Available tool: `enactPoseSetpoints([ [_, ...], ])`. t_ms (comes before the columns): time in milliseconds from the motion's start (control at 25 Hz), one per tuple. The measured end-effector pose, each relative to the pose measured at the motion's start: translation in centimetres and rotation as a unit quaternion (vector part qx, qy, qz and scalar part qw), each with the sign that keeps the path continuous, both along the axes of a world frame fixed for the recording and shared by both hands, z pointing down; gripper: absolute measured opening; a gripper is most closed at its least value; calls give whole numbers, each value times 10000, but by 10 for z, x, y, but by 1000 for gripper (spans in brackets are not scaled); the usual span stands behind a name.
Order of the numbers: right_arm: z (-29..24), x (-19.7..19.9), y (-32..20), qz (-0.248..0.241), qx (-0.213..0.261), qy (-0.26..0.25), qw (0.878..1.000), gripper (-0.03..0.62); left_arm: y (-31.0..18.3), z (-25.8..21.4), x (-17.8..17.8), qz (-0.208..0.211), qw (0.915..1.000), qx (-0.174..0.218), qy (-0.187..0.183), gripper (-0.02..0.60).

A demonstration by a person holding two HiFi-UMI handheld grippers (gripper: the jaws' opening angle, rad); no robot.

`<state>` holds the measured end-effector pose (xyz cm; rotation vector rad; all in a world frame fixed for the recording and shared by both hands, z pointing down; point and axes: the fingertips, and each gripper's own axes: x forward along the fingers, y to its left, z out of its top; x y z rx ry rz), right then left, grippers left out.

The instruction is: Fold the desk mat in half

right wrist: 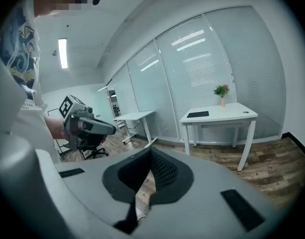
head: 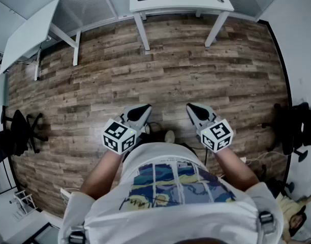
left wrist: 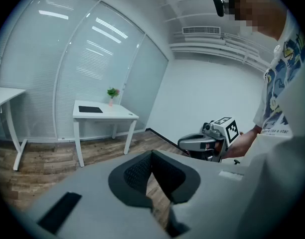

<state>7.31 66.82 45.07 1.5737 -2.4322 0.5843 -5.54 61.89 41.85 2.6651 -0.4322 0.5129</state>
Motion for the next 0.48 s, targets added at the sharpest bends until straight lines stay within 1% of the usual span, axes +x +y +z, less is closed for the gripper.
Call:
enactPoseSetpoints([
  [200, 0, 15, -1, -5, -80, 7, 10000, -5, 3, -1, 14, -70, 10000, -11, 44, 3],
  [280, 2, 18, -6, -29, -32, -2, 10000, -5, 0, 1, 17, -78, 10000, -30, 51, 3],
  [480, 10, 26, -38, 5, -24, -26, 10000, -5, -30, 5, 26, -32, 9999, -73, 115, 3],
])
